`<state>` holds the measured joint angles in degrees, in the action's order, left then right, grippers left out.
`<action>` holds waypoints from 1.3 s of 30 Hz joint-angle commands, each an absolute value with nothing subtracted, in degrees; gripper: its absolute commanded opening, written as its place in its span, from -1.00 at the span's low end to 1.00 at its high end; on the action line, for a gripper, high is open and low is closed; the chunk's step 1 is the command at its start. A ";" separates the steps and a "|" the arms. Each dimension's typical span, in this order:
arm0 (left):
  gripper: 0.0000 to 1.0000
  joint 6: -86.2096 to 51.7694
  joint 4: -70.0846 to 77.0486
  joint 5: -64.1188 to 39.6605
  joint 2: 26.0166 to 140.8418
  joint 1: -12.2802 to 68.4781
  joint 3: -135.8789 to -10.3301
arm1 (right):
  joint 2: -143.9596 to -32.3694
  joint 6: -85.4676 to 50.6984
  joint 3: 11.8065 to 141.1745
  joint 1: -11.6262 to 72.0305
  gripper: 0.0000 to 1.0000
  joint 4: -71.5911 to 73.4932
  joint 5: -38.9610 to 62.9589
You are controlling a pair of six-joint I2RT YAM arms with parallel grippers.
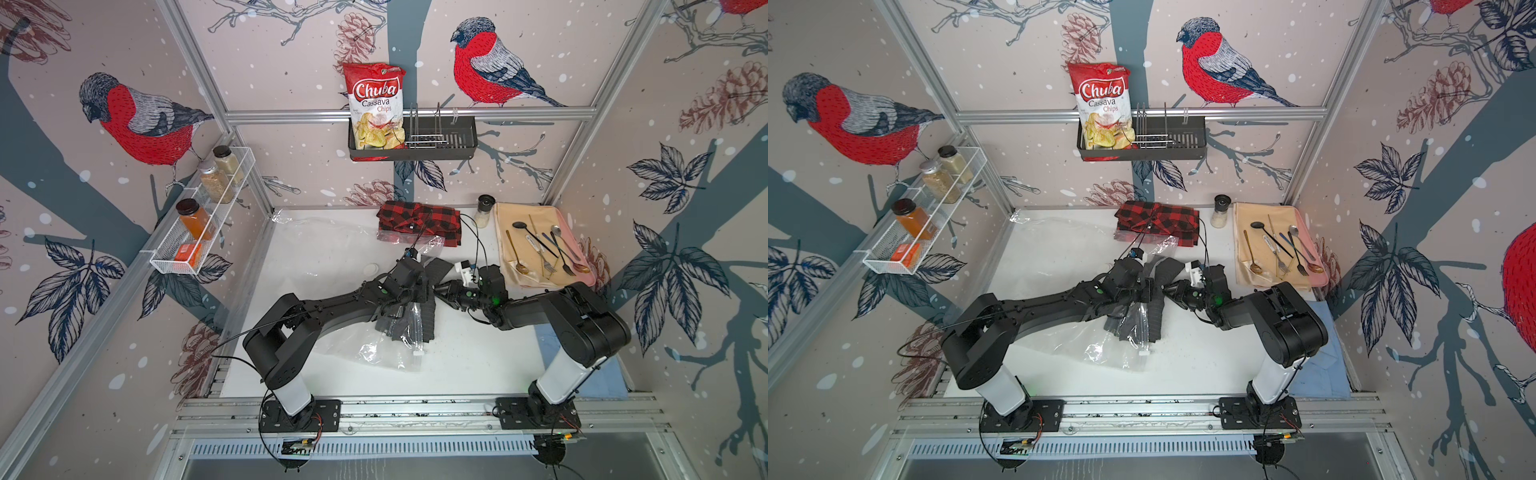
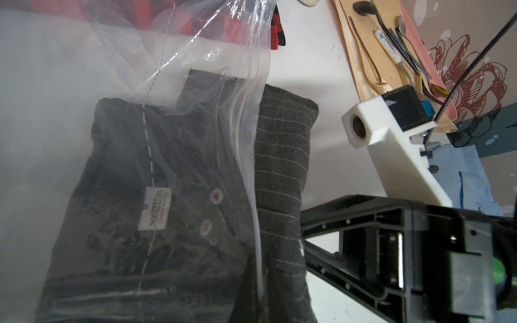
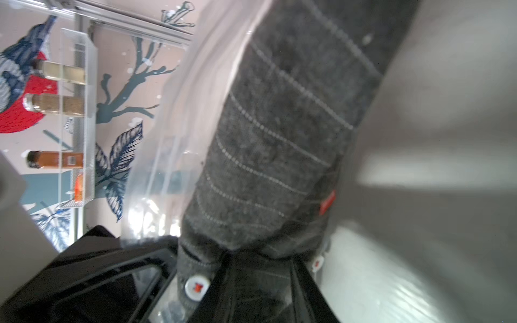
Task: Place the folded shirt into the vacuum bag
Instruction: Place the shirt in the vacuum bag.
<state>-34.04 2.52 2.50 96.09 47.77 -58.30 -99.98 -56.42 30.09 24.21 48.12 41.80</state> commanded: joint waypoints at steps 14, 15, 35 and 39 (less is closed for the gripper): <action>-1.00 -34.07 5.11 -0.43 94.87 47.81 -58.02 | -99.03 -56.44 29.47 28.12 -0.63 45.33 39.78; -1.00 -34.06 5.13 -0.44 94.90 47.81 -58.01 | -97.92 -55.62 29.44 28.14 -0.62 43.72 38.93; -1.00 -33.35 4.13 -0.42 96.23 47.81 -58.16 | -77.86 -35.69 31.99 12.79 0.34 11.17 30.21; -1.00 -32.69 2.47 0.40 96.66 47.81 -59.20 | -83.43 -36.23 33.84 12.71 0.35 13.31 37.18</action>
<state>-34.00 2.70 0.14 96.44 47.77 -58.35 -81.76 -37.54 33.52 12.36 12.36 31.09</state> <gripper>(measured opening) 0.049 0.671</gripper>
